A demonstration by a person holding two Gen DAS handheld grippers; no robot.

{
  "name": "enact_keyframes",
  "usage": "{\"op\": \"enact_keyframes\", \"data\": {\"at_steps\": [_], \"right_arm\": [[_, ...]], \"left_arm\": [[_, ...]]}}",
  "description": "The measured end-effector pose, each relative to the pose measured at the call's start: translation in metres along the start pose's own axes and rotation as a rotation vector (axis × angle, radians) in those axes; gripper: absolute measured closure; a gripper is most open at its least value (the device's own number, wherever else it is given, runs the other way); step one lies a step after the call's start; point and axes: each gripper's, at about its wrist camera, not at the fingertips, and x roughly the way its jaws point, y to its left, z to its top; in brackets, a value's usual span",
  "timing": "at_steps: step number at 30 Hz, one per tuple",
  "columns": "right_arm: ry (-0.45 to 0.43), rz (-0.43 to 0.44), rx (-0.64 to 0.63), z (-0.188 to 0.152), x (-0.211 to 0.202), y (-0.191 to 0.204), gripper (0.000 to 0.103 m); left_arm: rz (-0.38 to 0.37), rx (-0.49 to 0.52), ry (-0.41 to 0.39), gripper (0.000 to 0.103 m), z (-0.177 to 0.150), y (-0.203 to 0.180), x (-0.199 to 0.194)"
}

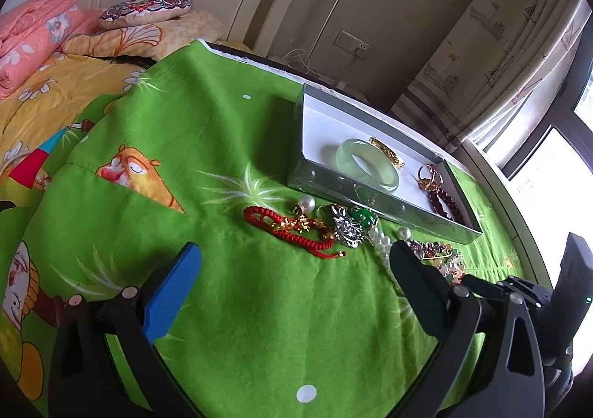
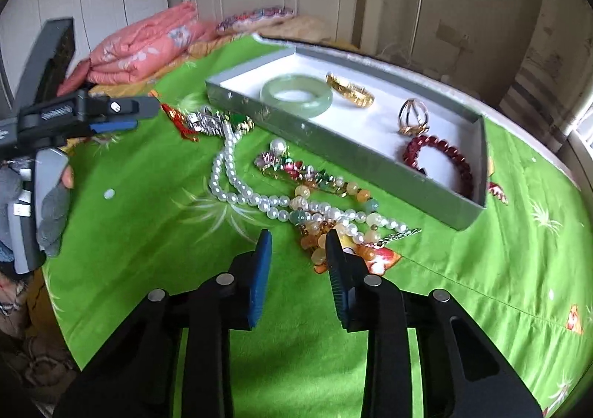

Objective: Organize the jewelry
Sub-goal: 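Grasp the multicolored bead bracelet with the right gripper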

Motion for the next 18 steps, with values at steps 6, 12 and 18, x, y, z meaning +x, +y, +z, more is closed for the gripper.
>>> {"op": "enact_keyframes", "data": {"at_steps": [6,12,18], "right_arm": [[0.035,-0.005,0.027,0.011,0.015,-0.010,0.073],[0.025,0.016,-0.030,0.008,0.012,0.000,0.087],[-0.023,0.276,0.180,0.001,0.002,-0.036,0.092]], "left_arm": [[0.000,-0.001,0.002,0.003,0.000,0.001,0.000],[0.006,-0.002,0.012,0.003,0.000,0.001,0.002],[0.013,-0.006,0.018,0.003,0.001,0.001,0.005]]}}
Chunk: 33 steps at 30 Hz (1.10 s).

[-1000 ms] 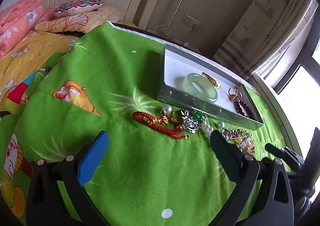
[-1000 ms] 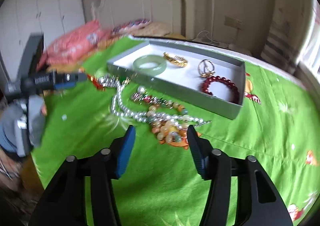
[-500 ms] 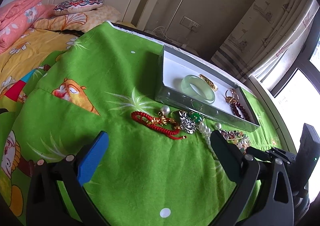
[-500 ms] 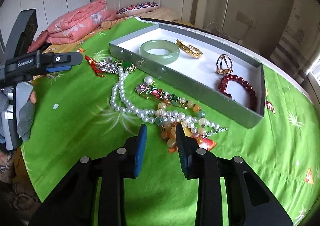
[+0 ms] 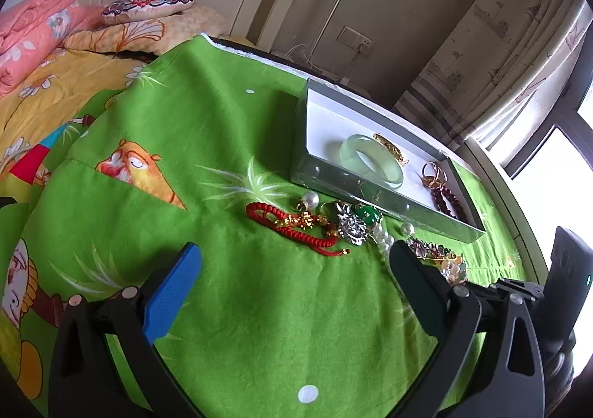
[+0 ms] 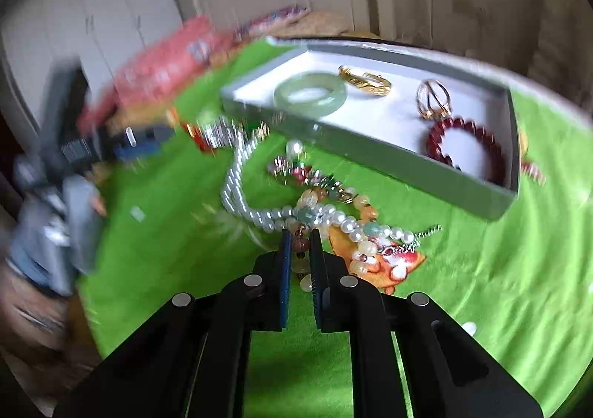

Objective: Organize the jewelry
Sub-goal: 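Grasp the multicolored bead bracelet with the right gripper, then grasp the gold pin with the left gripper while the right gripper holds the bead bracelet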

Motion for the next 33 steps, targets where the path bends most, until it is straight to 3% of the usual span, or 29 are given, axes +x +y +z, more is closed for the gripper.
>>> {"op": "enact_keyframes", "data": {"at_steps": [4,9,13,17,27,29,31,33], "right_arm": [[-0.081,0.229,0.189,-0.003,-0.017,-0.037,0.092],[-0.134,0.358,0.272,-0.004,-0.026,-0.055,0.092],[-0.193,0.441,0.299,-0.004,-0.034,-0.061,0.092],[-0.230,0.473,0.310,-0.005,-0.037,-0.063,0.091],[-0.328,0.470,0.356,-0.014,-0.055,-0.077,0.091],[-0.339,0.472,0.364,-0.015,-0.057,-0.079,0.091],[-0.343,0.475,0.365,-0.016,-0.059,-0.080,0.091],[-0.345,0.475,0.363,-0.016,-0.060,-0.080,0.091]], "left_arm": [[0.003,-0.002,0.008,0.003,0.000,0.001,0.002],[0.015,0.043,0.041,0.003,0.000,-0.008,0.007],[0.055,0.192,0.063,0.003,-0.008,-0.038,0.009],[0.092,0.327,0.065,0.003,-0.018,-0.070,0.012],[0.033,0.435,0.112,0.004,-0.017,-0.135,0.041],[0.033,0.458,0.110,0.011,-0.017,-0.145,0.048],[0.056,0.531,0.109,0.016,-0.018,-0.156,0.056],[0.113,0.671,0.094,0.021,-0.021,-0.170,0.064]]}}
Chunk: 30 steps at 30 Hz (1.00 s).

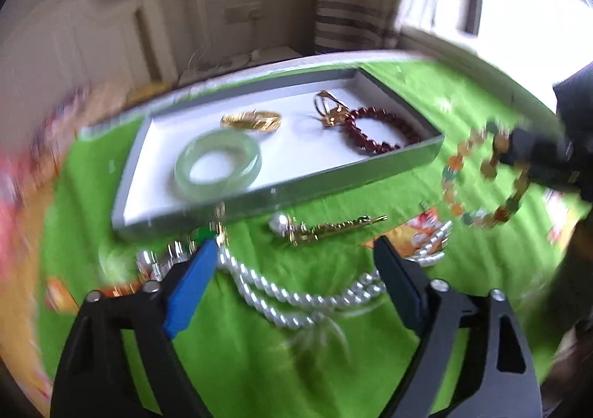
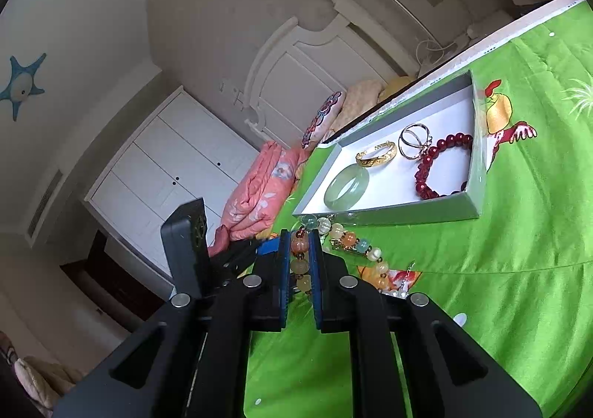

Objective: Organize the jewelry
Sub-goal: 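Grasp the gold pin with the left gripper while the right gripper holds the bead bracelet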

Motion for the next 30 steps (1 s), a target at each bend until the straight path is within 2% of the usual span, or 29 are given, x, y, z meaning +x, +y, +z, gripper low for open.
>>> {"op": "enact_keyframes", "data": {"at_steps": [2,6,9,10,11,12,14,15,19,30], "right_arm": [[-0.002,0.002,-0.003,0.000,-0.001,0.000,0.091],[-0.008,0.006,-0.008,-0.002,-0.007,0.001,0.091],[-0.014,0.007,-0.006,-0.004,-0.012,0.001,0.091],[-0.016,0.007,-0.005,-0.004,-0.012,0.001,0.091],[-0.016,0.006,-0.003,-0.004,-0.013,0.001,0.091],[-0.014,0.004,-0.002,-0.005,-0.013,0.001,0.091],[-0.013,0.003,-0.006,-0.005,-0.014,0.003,0.091],[-0.014,0.002,-0.005,-0.004,-0.013,0.002,0.091],[-0.018,-0.001,-0.001,-0.003,-0.014,0.002,0.091],[-0.019,-0.017,-0.005,-0.003,-0.012,0.002,0.091]], "left_arm": [[0.015,0.084,0.015,0.022,0.004,-0.005,0.007],[-0.029,0.185,0.065,0.031,0.011,-0.001,0.022],[-0.060,0.217,0.082,0.033,0.013,0.000,0.030],[-0.072,0.217,0.081,0.037,0.014,0.000,0.031],[-0.102,0.220,0.077,0.050,0.013,0.000,0.030],[-0.138,0.221,0.077,0.056,0.013,0.000,0.031],[-0.206,0.215,0.074,0.084,0.011,-0.002,0.031],[-0.216,0.223,0.068,0.087,0.010,-0.005,0.030],[-0.165,0.242,0.042,0.088,0.004,-0.016,0.026],[-0.188,0.125,-0.046,0.091,0.002,-0.003,-0.004]]}}
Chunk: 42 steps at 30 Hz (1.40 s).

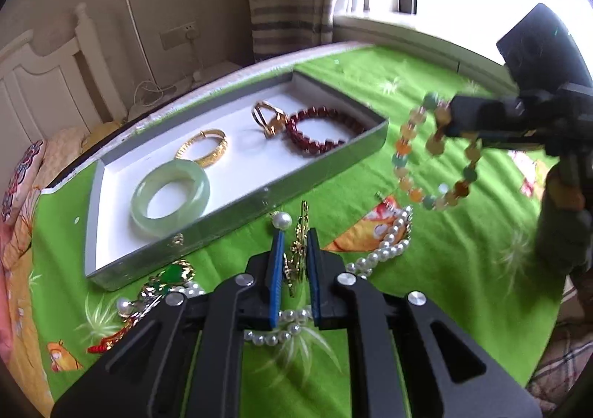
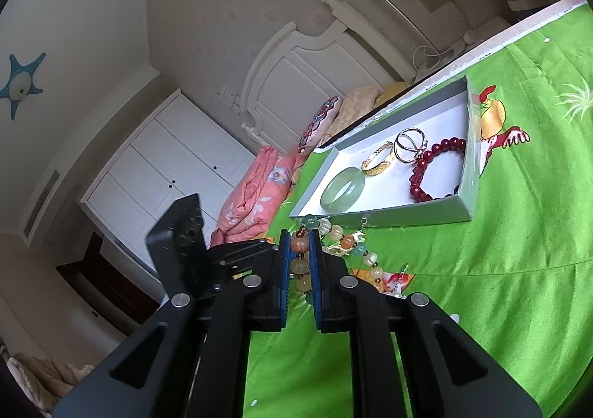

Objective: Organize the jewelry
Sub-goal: 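Grasp the gold pin with the left gripper while the right gripper holds the bead bracelet, then lower the gold pin and bead bracelet into the box while both grippers open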

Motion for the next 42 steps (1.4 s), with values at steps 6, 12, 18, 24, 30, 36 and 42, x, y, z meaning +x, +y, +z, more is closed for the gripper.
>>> {"op": "enact_keyframes", "data": {"at_steps": [6,12,18,24,30,36,42], "right_arm": [[0.002,-0.006,-0.002,0.000,0.001,-0.001,0.091],[0.001,-0.022,-0.004,0.000,0.003,-0.001,0.091],[0.019,-0.115,-0.022,0.005,0.015,0.002,0.091],[0.047,-0.177,-0.035,0.022,0.032,0.011,0.091],[0.043,-0.267,-0.082,0.052,0.060,0.024,0.091],[0.059,-0.335,-0.070,0.071,0.098,0.010,0.091],[0.105,-0.408,-0.108,0.072,0.128,0.005,0.091]], "left_arm": [[0.005,-0.032,-0.030,0.091,0.000,0.009,-0.014],[0.013,-0.067,-0.057,0.091,0.001,0.017,-0.022],[0.041,-0.113,-0.096,0.091,0.007,0.032,-0.033],[0.109,-0.170,-0.125,0.091,0.027,0.057,-0.037],[0.181,-0.255,-0.110,0.091,0.052,0.096,-0.017],[0.243,-0.349,-0.077,0.091,0.071,0.133,0.016],[0.277,-0.380,-0.019,0.091,0.072,0.149,0.041]]}}
